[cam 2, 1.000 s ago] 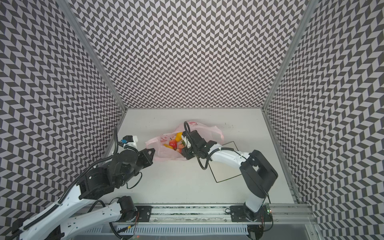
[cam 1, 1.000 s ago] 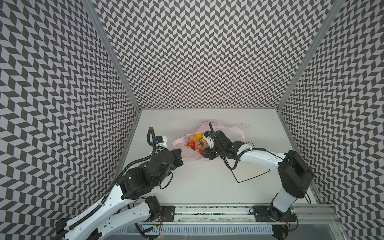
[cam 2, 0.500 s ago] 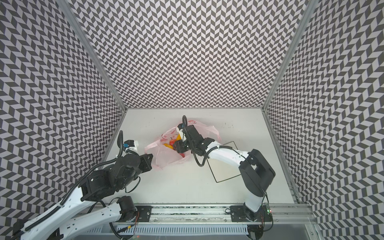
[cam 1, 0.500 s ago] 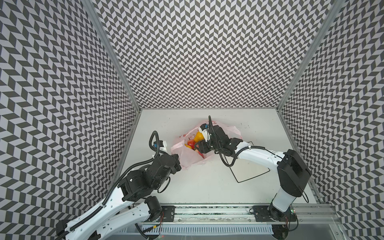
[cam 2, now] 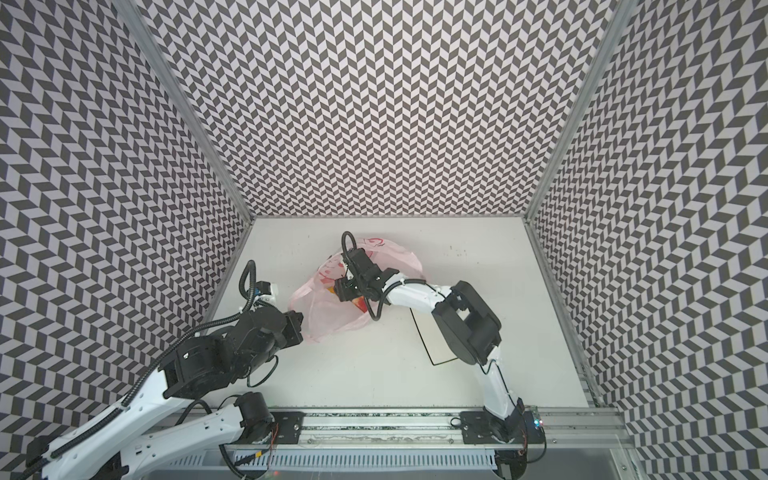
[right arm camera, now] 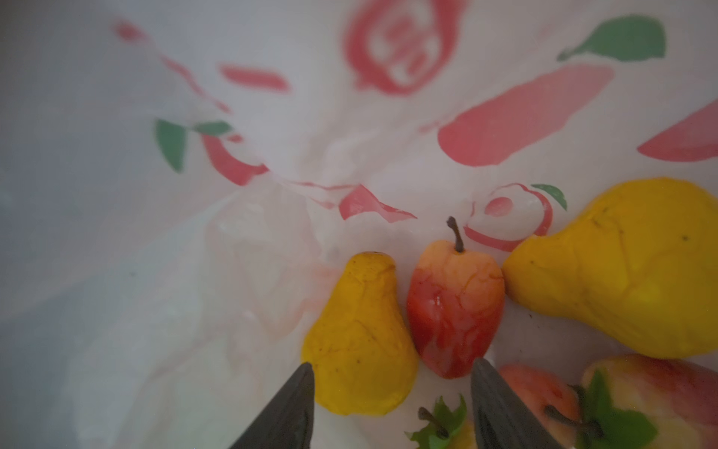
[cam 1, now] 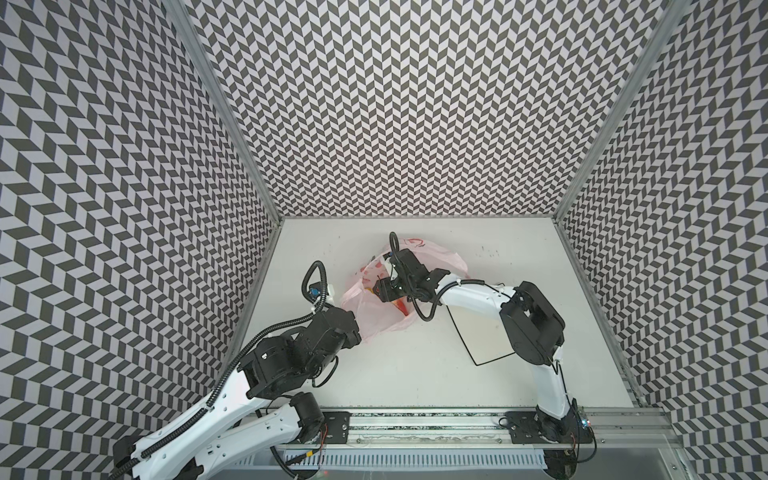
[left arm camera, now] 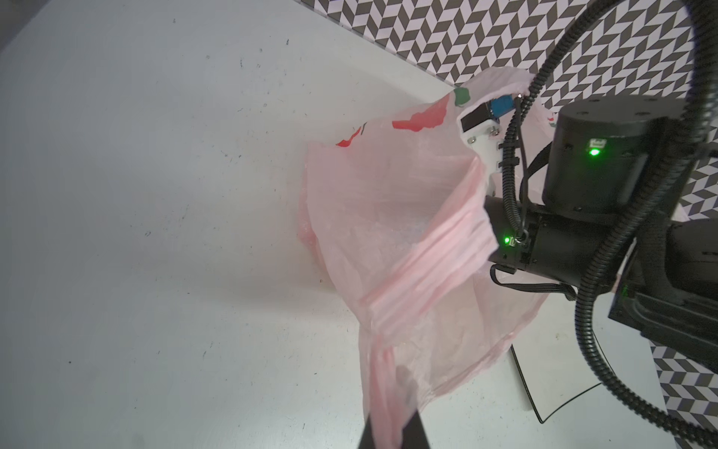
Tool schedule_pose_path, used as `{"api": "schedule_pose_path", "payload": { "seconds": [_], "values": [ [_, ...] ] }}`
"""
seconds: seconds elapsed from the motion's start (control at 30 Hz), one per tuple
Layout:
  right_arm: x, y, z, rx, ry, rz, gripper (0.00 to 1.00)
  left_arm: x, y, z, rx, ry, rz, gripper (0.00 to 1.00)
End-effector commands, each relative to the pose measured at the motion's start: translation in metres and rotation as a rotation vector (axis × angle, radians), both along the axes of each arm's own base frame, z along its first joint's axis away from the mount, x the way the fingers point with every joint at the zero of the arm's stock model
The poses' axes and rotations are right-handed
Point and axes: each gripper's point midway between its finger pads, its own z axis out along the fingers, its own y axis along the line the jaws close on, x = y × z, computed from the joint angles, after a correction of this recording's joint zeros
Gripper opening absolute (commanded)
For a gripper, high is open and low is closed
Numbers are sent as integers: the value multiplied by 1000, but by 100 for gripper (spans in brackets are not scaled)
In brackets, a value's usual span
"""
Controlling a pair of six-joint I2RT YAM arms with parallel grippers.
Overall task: Take the fake fruits out of the plastic bag
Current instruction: 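Hold the bag open with the left gripper while the right grasps a peach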
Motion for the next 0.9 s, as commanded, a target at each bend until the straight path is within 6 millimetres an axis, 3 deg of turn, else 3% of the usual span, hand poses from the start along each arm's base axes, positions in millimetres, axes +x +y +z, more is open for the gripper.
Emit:
{"api": "schedule_pose_path", "payload": {
  "seconds": [0.0, 0.17, 0.37, 0.63, 0.87],
  "values": [
    [-7, -20, -8, -134, -12, -18, 66, -6, 10, 2, 22, 28, 15, 0],
    [-30, -43, -29, -249, 39, 7, 72, -16, 7, -6, 26, 85, -32, 0],
    [-49, -46, -48, -268, 83, 42, 78, -24, -2, -14, 14, 137, -89, 0],
    [-35, -37, -55, -262, 45, 3, 71, -25, -6, -21, 18, 159, -105, 0],
    [-19, -28, -27, -191, -27, -46, 68, -25, -6, -20, 24, 159, -104, 0]
  ]
}}
